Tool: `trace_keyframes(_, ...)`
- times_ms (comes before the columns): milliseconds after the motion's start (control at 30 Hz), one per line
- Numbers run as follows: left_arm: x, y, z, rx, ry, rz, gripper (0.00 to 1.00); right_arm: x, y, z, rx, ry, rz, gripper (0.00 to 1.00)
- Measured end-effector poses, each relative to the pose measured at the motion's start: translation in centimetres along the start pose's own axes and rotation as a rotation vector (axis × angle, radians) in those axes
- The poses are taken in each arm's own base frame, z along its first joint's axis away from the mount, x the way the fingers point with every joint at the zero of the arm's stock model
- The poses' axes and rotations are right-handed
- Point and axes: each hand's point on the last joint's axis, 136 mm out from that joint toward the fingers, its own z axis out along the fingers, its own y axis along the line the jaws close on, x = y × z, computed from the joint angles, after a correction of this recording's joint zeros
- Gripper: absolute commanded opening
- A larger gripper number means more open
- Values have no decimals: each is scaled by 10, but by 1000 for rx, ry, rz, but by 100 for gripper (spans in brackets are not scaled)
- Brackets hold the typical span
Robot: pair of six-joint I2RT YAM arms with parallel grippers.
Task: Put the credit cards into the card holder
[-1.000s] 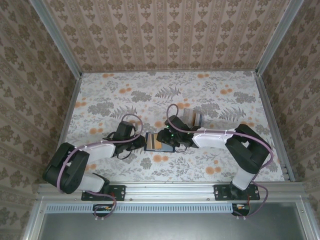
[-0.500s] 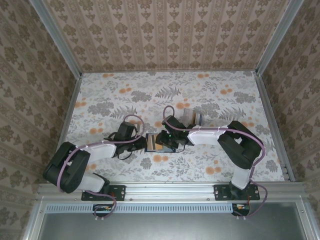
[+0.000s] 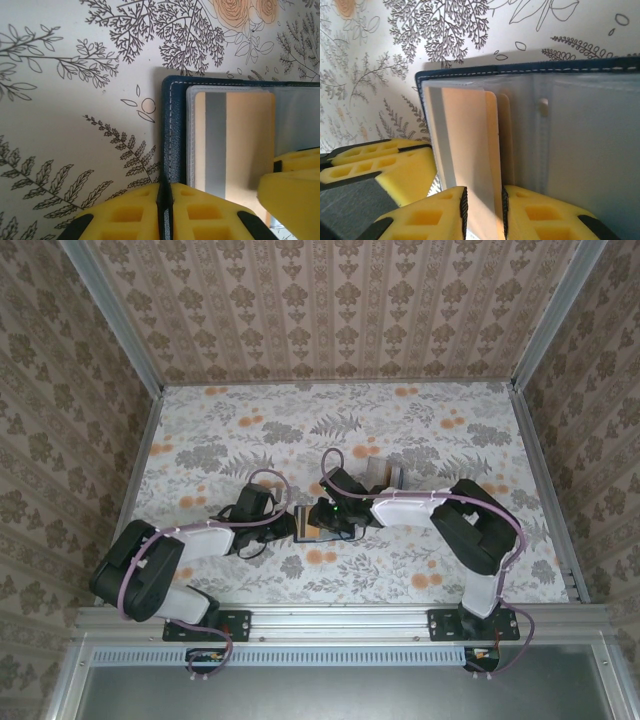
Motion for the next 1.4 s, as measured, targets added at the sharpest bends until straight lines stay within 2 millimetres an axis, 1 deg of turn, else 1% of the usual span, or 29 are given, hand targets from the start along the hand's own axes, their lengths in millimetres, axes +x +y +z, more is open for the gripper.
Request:
trace_keyframes(100, 0, 0, 1, 2, 3, -5, 14, 1, -2, 2, 12, 6, 2, 29)
trace_keyframes(200, 0, -1, 1, 4, 1, -7, 15, 1, -2, 1, 16, 9, -2, 33)
trace_keyframes(267, -1, -2, 0, 8, 1, -8, 18, -1, -3, 0, 15, 7, -4, 33)
trace_keyframes(333, -2, -3, -1, 21, 5, -12, 23, -3, -3, -3, 15, 1, -14, 31)
trace_keyframes(400, -2, -5, -2, 28, 9, -9, 27, -3, -3, -8, 16, -4, -22, 32)
trace_keyframes(433, -2, -6, -2, 28, 12, -3, 28, -4, -3, -11, 16, -5, -28, 35)
trace_keyframes(467, -2, -6, -3, 24, 18, 0, 30, -4, -3, -16, 18, -8, -37, 38)
trace_keyframes(567, -1, -7, -5, 11, 35, 11, 34, -8, -4, -33, 23, -32, -66, 43)
trace_keyframes(633, 0, -6, -6, 5, 42, 15, 36, -9, -8, -46, 39, -55, -91, 43)
trace_keyframes(700, 0, -6, -7, 0, 48, 21, 38, -12, -16, -58, 80, -78, -131, 43)
trace_keyframes(800, 0, -8, -8, 0, 62, 30, 43, -16, -33, -70, 151, -103, -201, 42)
trace_keyframes(900, 1, -9, -8, 2, 74, 47, 47, -14, -49, -77, 198, -82, -274, 41)
trace_keyframes(967, 1, -10, -8, 0, 89, 56, 48, -11, -57, -80, 228, -56, -349, 42)
trace_keyframes(1067, -1, -9, -9, -9, 114, 55, 49, -11, -68, -85, 284, -29, -508, 52)
trace_keyframes(1100, 0, -7, -10, -11, 120, 52, 49, -11, -69, -87, 292, -21, -587, 53)
trace_keyframes(1133, 0, -6, -11, -11, 124, 48, 49, -12, -69, -89, 299, -20, -658, 52)
trace_keyframes(1267, -1, -3, -14, 5, 139, 25, 50, -18, -66, -100, 292, -36, -916, 55)
trace_keyframes(1333, 0, -5, -15, 20, 148, 22, 49, -15, -71, -100, 289, -31, -1055, 58)
trace_keyframes(1400, 1, -6, -15, 30, 155, 20, 49, -7, -78, -95, 260, 13, -1198, 58)
